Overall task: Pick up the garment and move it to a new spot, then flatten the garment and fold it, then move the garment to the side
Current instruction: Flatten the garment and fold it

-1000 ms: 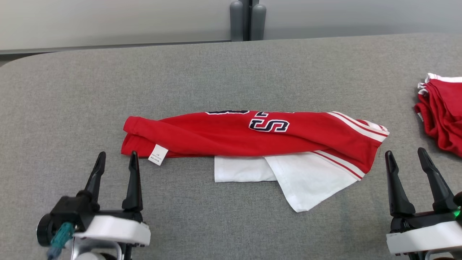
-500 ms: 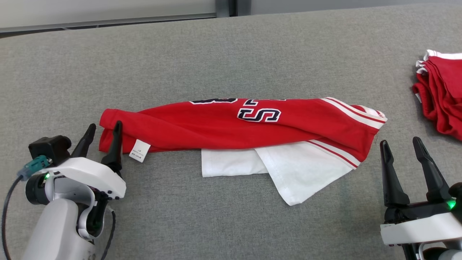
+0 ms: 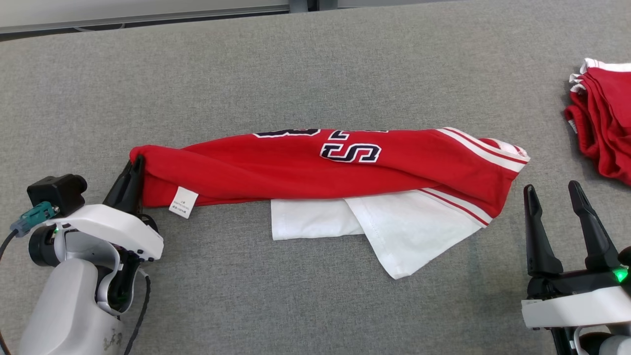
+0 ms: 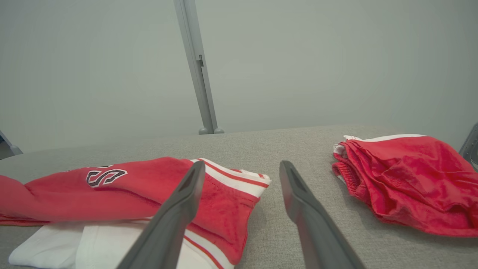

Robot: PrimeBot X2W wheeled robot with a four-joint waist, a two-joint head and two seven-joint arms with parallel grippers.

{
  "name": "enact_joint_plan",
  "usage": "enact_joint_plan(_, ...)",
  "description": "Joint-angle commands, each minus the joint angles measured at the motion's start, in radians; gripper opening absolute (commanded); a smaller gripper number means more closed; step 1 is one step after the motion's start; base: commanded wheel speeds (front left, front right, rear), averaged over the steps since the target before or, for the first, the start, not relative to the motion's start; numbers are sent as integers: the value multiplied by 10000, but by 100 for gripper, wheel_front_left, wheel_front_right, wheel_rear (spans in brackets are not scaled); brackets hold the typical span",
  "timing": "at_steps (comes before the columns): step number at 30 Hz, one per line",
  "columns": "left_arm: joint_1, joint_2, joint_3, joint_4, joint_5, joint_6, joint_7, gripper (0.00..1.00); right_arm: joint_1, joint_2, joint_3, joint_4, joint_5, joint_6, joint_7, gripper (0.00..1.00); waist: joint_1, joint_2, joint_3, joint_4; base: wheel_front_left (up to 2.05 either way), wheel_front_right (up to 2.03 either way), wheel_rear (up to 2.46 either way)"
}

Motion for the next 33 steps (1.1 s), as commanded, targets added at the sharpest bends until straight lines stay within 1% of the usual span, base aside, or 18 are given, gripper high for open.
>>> enact_joint_plan(1,-153,181,-15,6,162,27,-307,0,-100,15,-67,11,68,-4,-37,100,0,0,9,25,0,0,0)
enact_joint_plan(4,-42,181,-48,-150,222,67,-469,0,-69,22,-137,24,83,-4,-38,100,0,0,-25,67,0,0,0)
enact_joint_plan(5,35,267,-79,-318,406,145,-593,0,-31,26,-193,29,83,-4,-29,100,0,0,-50,109,0,0,0)
enact_joint_plan(10,692,345,-299,-1700,805,536,-684,0,183,112,-370,12,250,-4,66,100,0,0,-223,456,0,0,0)
enact_joint_plan(14,1616,453,-430,-3106,990,992,-132,0,294,113,-351,-13,309,-4,149,100,0,0,-414,677,0,0,0)
enact_joint_plan(17,2569,418,-433,-4075,879,1382,425,0,370,111,-331,33,326,-4,157,100,0,0,-552,749,0,0,0)
enact_joint_plan(20,3618,312,-396,-4971,659,1741,875,0,463,139,-361,17,315,-4,161,100,0,0,-658,842,0,0,0)
enact_joint_plan(21,3959,200,-403,-5240,523,1847,1000,0,532,149,-400,10,321,-2,175,100,0,0,-694,901,0,0,0)
enact_joint_plan(25,5034,11,-400,-6097,201,2181,1380,0,758,140,-585,-6,351,-2,222,100,0,0,-780,1129,0,0,0)
enact_joint_plan(28,5543,41,-270,-6448,148,2416,1521,0,838,149,-609,-100,315,-4,318,100,0,0,-795,1188,0,0,0)
enact_joint_plan(30,5645,79,-233,-6408,96,2468,1599,0,817,129,-623,-195,298,-4,381,100,0,0,-753,1186,0,0,0)
enact_joint_plan(33,5304,-52,-308,-5841,-89,2230,1451,0,676,94,-595,-350,268,-4,450,100,0,0,-648,1123,0,0,0)
